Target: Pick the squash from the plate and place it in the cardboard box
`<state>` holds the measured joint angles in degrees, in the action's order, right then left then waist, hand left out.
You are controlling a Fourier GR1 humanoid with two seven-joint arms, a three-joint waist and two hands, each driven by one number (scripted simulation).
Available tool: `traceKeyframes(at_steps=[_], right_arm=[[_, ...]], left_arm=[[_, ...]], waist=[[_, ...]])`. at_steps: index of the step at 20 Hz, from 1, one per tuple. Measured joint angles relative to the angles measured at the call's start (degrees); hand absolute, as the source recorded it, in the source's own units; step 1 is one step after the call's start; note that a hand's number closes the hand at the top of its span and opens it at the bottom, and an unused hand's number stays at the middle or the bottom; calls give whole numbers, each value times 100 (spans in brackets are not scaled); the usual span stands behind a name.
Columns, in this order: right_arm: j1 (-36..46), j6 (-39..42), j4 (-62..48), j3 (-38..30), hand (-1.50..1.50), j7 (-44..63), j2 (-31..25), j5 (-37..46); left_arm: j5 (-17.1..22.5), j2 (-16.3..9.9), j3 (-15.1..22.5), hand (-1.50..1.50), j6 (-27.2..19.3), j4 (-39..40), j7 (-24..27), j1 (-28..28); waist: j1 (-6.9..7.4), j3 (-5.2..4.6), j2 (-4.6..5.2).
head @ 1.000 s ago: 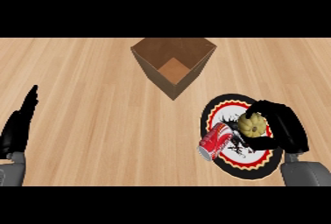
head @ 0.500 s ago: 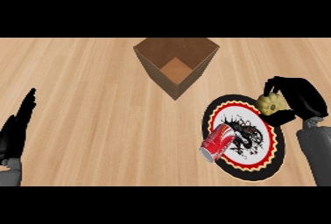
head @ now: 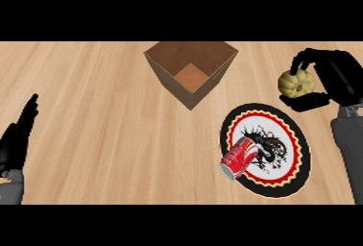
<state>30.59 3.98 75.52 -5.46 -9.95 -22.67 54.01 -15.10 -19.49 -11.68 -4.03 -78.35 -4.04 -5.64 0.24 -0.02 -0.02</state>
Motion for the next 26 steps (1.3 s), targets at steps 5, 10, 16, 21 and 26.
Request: traceKeyframes(at_steps=[5,10,16,21,26], right_arm=[[518,451,200,91,150,125,245,-298],[1275,851,43,68,150,648,709,-641],[2290,516,-999,-50,150,1142,1321,-699],[3168,136,-2184,-292,150,1427,1732,-781],[3860,-427,-3508,-496,150,1336,1958,-757]], left_arm=[[-7,24,-17,0,29,123,57,-63],[-23,38,0,0,69,4,3,-32],[-89,95,37,0,41,-7,-36,-119],[-112,131,62,0,49,106,-22,-261],[-120,127,66,0,79,123,-4,-301]], waist=[[2,0,-2],[34,0,-1],[90,-1,23],[153,-2,52],[228,-2,81]])
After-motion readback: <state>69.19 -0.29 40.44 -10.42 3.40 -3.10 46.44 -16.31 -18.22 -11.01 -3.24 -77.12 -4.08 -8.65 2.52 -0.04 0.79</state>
